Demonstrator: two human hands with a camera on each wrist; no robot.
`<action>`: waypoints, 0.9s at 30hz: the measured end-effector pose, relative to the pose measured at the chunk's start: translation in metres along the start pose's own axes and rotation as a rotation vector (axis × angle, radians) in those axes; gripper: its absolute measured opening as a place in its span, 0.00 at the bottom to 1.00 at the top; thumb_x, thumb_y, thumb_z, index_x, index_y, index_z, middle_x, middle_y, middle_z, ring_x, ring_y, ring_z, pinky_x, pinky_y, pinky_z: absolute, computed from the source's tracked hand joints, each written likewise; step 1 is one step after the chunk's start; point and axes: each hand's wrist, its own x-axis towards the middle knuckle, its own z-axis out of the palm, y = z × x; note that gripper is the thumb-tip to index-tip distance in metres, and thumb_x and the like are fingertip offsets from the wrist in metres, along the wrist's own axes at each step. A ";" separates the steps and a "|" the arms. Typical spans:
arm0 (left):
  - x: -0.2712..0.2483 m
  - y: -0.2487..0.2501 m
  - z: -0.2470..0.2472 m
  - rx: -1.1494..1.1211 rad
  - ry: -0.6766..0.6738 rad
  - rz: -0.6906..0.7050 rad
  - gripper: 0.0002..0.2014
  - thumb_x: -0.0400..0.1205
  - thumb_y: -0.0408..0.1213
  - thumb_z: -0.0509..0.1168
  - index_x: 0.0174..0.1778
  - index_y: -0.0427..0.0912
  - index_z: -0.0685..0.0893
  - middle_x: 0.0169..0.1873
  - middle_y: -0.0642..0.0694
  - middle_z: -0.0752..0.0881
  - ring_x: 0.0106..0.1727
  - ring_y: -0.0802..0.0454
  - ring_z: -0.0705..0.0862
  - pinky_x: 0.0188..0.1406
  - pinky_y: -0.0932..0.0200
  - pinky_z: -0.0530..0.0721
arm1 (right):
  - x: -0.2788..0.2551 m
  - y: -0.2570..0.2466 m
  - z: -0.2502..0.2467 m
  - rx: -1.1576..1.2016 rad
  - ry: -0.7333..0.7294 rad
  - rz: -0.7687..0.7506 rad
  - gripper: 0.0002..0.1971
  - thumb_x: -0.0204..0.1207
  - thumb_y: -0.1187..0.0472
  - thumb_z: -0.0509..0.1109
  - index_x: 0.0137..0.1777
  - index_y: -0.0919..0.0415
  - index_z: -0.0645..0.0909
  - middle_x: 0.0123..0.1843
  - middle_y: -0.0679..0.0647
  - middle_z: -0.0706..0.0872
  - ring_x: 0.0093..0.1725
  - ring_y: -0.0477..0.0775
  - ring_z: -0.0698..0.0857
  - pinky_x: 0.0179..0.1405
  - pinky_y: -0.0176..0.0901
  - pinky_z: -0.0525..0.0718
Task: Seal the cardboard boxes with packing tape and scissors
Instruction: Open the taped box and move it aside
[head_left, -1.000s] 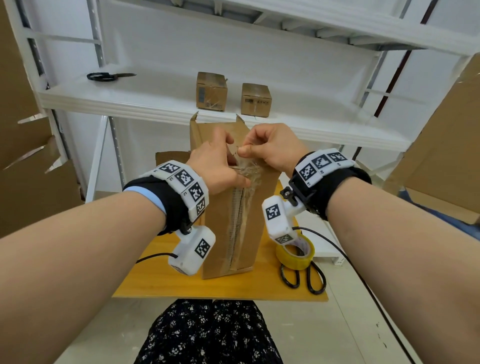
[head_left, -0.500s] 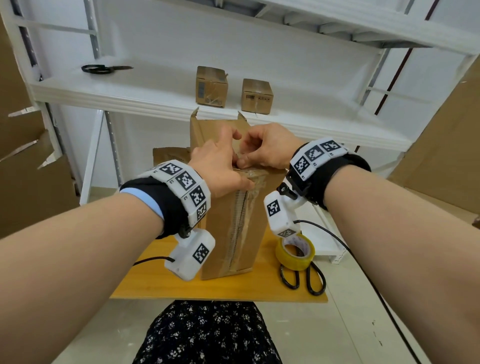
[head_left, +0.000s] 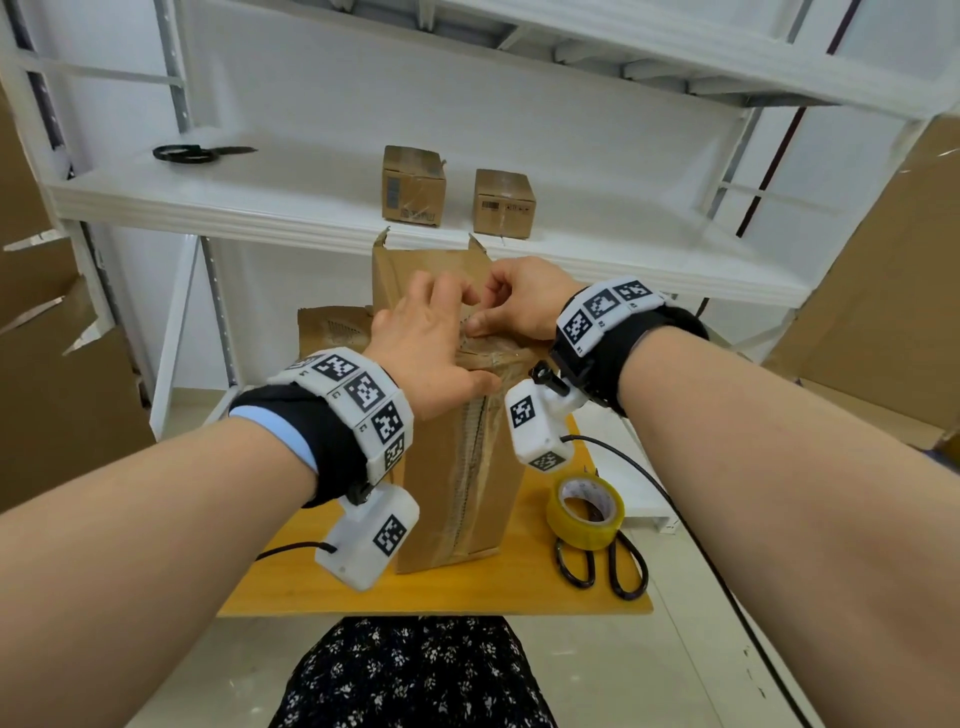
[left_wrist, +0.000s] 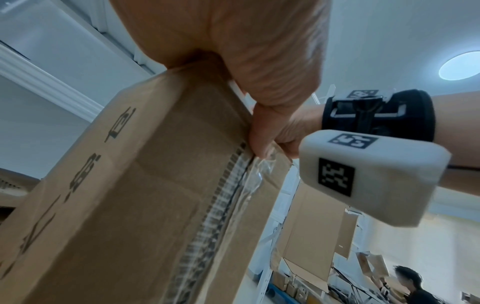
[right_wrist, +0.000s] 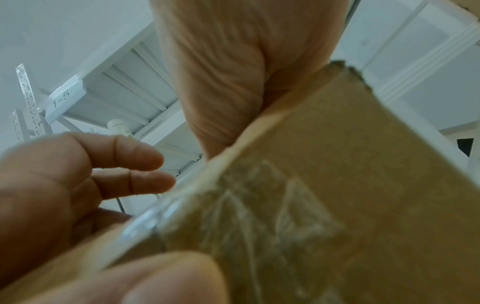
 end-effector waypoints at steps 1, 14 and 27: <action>0.000 0.000 0.000 0.013 -0.005 0.010 0.37 0.68 0.61 0.73 0.68 0.53 0.65 0.61 0.52 0.67 0.63 0.51 0.72 0.65 0.45 0.69 | 0.001 0.000 0.000 -0.007 0.001 0.008 0.16 0.65 0.48 0.85 0.40 0.50 0.79 0.37 0.45 0.85 0.35 0.45 0.81 0.34 0.38 0.78; 0.011 -0.001 -0.015 0.227 -0.233 -0.002 0.31 0.78 0.65 0.61 0.78 0.63 0.68 0.72 0.55 0.76 0.66 0.46 0.67 0.67 0.46 0.69 | -0.019 -0.008 -0.009 0.348 0.063 0.017 0.05 0.81 0.67 0.69 0.47 0.56 0.82 0.39 0.54 0.89 0.35 0.48 0.88 0.36 0.42 0.87; 0.011 0.005 0.004 0.222 -0.187 0.072 0.26 0.79 0.62 0.63 0.74 0.60 0.76 0.68 0.54 0.82 0.70 0.46 0.78 0.73 0.44 0.70 | -0.044 -0.027 -0.018 -0.205 -0.179 0.053 0.10 0.83 0.62 0.67 0.61 0.58 0.85 0.56 0.53 0.89 0.58 0.54 0.87 0.58 0.46 0.85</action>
